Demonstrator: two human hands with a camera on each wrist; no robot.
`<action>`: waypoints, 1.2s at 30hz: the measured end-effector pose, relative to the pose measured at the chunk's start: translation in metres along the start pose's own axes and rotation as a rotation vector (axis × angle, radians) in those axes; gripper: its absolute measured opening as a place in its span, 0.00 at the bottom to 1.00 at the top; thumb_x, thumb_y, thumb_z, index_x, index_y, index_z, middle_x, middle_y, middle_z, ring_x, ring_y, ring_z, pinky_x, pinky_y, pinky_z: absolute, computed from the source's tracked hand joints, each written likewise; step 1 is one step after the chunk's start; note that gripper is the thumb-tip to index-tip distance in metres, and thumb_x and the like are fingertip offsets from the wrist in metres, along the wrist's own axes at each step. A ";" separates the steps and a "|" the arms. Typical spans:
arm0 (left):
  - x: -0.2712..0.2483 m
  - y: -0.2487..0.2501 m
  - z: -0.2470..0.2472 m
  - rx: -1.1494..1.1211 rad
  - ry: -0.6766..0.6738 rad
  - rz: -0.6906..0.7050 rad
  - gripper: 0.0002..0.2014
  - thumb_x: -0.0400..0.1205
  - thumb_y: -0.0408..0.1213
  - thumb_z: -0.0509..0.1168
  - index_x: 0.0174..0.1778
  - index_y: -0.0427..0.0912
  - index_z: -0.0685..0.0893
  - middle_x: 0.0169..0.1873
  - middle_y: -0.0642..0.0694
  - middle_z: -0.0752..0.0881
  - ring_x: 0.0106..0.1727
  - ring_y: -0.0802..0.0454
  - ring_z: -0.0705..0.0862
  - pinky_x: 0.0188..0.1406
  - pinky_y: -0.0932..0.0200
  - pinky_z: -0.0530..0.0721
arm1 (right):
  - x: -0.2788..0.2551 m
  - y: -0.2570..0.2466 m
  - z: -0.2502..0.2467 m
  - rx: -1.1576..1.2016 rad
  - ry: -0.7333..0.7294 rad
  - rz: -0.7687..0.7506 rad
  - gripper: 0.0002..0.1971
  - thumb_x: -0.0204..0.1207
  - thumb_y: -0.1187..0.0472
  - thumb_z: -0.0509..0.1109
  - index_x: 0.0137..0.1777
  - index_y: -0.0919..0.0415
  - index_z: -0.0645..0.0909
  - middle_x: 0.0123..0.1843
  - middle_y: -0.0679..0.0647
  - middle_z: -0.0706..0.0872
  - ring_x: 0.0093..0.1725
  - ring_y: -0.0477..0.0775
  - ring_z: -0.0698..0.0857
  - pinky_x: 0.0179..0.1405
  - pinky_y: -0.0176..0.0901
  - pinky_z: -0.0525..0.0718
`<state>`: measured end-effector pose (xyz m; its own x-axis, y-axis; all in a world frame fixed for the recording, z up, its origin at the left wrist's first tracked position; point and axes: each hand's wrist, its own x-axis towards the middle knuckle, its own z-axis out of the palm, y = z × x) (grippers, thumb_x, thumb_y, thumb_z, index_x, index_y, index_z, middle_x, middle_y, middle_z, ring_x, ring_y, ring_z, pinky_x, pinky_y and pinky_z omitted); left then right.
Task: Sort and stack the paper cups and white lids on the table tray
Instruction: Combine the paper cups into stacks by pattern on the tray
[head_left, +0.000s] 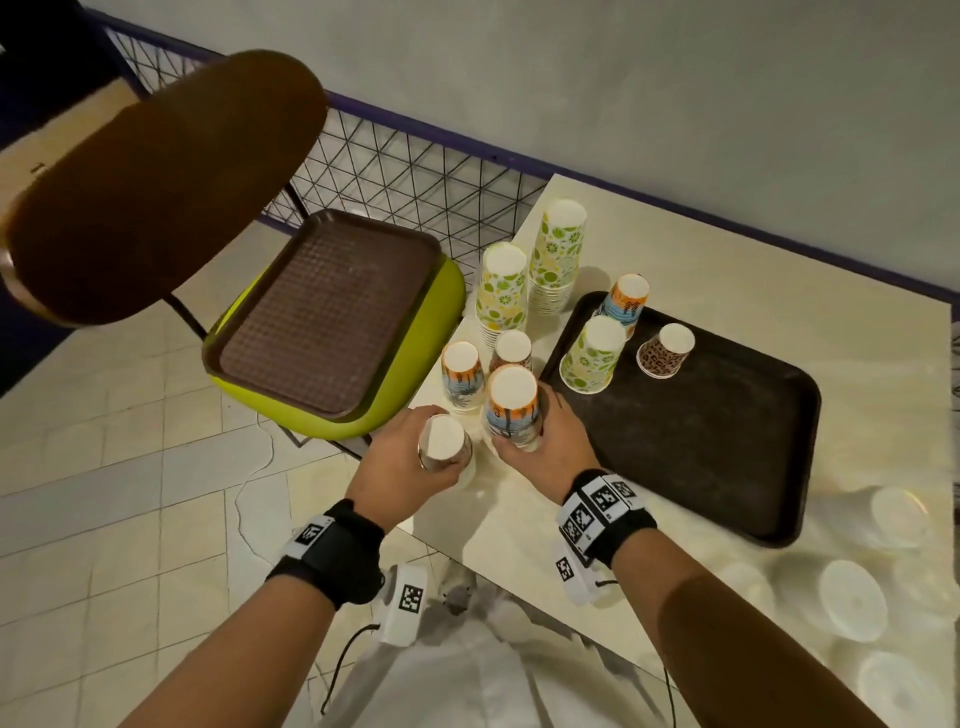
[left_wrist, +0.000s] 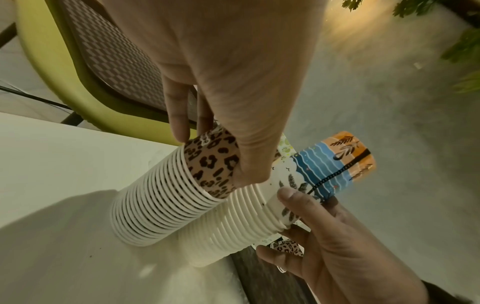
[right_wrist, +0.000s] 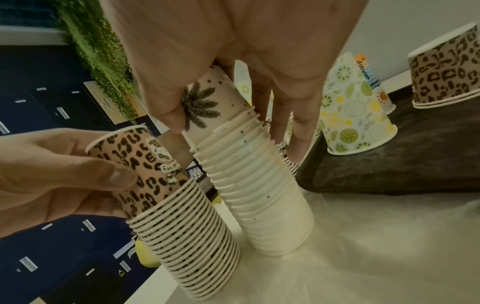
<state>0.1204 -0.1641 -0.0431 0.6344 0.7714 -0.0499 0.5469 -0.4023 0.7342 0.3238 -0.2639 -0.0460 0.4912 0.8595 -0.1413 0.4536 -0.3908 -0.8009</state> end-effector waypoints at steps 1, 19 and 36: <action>0.000 -0.002 -0.002 -0.009 -0.001 0.004 0.30 0.71 0.44 0.84 0.69 0.51 0.82 0.60 0.57 0.82 0.61 0.59 0.80 0.58 0.48 0.88 | 0.000 -0.001 0.001 -0.003 0.008 0.006 0.41 0.68 0.53 0.84 0.79 0.53 0.71 0.70 0.56 0.79 0.70 0.55 0.80 0.69 0.40 0.75; 0.092 -0.021 -0.046 -0.216 -0.217 -0.157 0.35 0.80 0.40 0.74 0.82 0.52 0.69 0.69 0.48 0.80 0.68 0.50 0.82 0.70 0.50 0.82 | 0.001 0.012 0.024 0.217 0.036 0.160 0.42 0.64 0.59 0.87 0.74 0.42 0.67 0.71 0.45 0.81 0.69 0.39 0.81 0.65 0.28 0.76; 0.140 -0.068 0.022 -0.075 -0.365 -0.104 0.45 0.72 0.49 0.84 0.84 0.55 0.69 0.75 0.51 0.81 0.72 0.50 0.80 0.74 0.46 0.80 | 0.002 0.027 0.052 0.379 0.089 0.229 0.48 0.66 0.58 0.88 0.70 0.19 0.60 0.70 0.35 0.81 0.69 0.30 0.79 0.67 0.25 0.76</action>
<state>0.1839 -0.0395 -0.1147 0.7378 0.5747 -0.3542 0.5856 -0.2839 0.7593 0.2982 -0.2562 -0.0986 0.6171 0.7266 -0.3021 0.0299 -0.4052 -0.9137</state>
